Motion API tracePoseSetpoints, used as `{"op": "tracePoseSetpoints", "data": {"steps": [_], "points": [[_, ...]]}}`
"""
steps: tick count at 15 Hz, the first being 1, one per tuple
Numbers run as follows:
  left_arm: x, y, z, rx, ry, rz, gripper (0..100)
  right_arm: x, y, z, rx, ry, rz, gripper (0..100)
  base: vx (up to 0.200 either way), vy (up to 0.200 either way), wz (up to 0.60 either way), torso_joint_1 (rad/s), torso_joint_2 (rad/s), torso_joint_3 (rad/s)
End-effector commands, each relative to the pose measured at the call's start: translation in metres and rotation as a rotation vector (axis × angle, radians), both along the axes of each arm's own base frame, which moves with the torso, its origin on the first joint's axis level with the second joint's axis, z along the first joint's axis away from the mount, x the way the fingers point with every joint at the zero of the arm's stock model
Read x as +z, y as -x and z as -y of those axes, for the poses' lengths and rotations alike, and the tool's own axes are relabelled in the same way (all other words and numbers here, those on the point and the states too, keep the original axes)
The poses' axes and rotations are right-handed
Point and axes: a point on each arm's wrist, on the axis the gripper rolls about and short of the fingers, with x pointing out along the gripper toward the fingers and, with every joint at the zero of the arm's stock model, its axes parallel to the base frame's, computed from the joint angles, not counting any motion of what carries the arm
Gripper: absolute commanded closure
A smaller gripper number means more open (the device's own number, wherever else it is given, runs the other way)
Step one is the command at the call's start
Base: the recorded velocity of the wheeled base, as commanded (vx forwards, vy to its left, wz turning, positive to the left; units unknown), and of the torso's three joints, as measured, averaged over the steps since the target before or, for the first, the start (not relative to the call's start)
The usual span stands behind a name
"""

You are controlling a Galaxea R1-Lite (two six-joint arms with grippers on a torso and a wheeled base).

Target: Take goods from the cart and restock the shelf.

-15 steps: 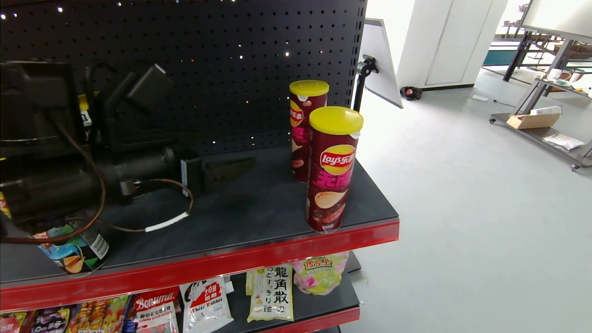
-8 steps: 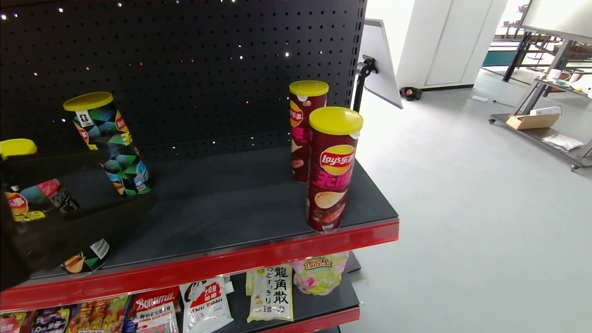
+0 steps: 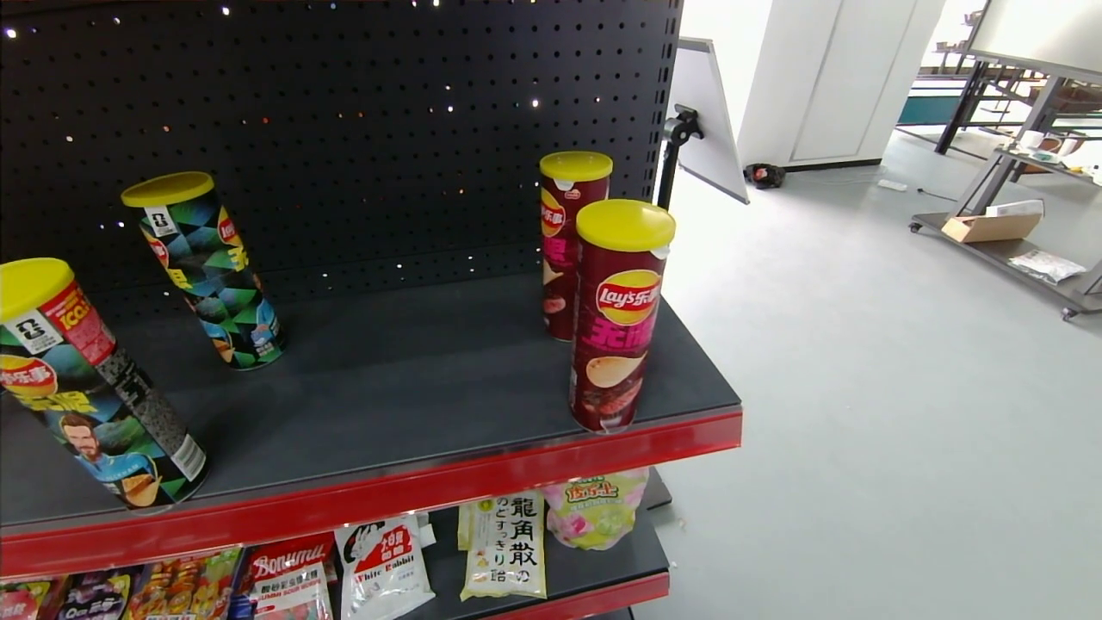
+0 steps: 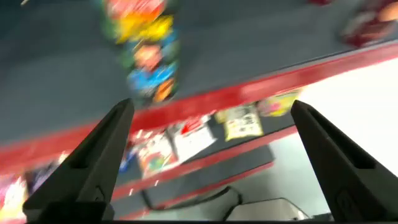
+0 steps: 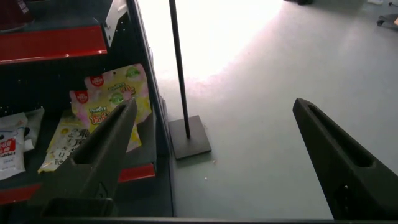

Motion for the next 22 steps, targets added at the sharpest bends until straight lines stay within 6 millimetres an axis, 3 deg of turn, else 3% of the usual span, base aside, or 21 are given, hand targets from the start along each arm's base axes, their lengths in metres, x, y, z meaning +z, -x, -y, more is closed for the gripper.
{"op": "tracePoseSetpoints", "data": {"steps": [1,5,7,12,15,22], "points": [[-0.021,0.017,0.002,0.206,-0.003,-0.025,0,0.0,0.0,0.0,0.001,0.0,0.0,0,0.0,0.0,0.0,0.0,0.0,0.0],[-0.079,0.04,0.002,0.188,-0.014,0.083,0,0.0,0.0,0.0,0.004,0.002,0.0,0,0.0,0.0,0.0,0.0,0.0,0.0],[-0.105,0.035,-0.002,0.116,-0.04,0.199,0,0.0,0.0,0.0,0.004,0.002,0.0,0,0.0,0.0,0.0,0.0,0.0,0.0],[-0.136,0.015,0.0,0.103,-0.059,0.206,0,0.0,0.0,0.0,0.004,0.005,0.0,0,0.0,0.0,0.36,0.001,0.0,-0.001],[-0.147,0.009,0.001,0.097,-0.06,0.232,0,0.0,0.0,0.0,0.004,0.005,0.0,0,0.0,0.0,0.6,0.002,0.0,-0.001],[-0.149,0.006,0.002,0.07,-0.047,0.278,0,0.0,0.0,0.0,0.004,0.0,0.0,0,0.0,0.0,0.0,0.0,0.0,0.0]]}}
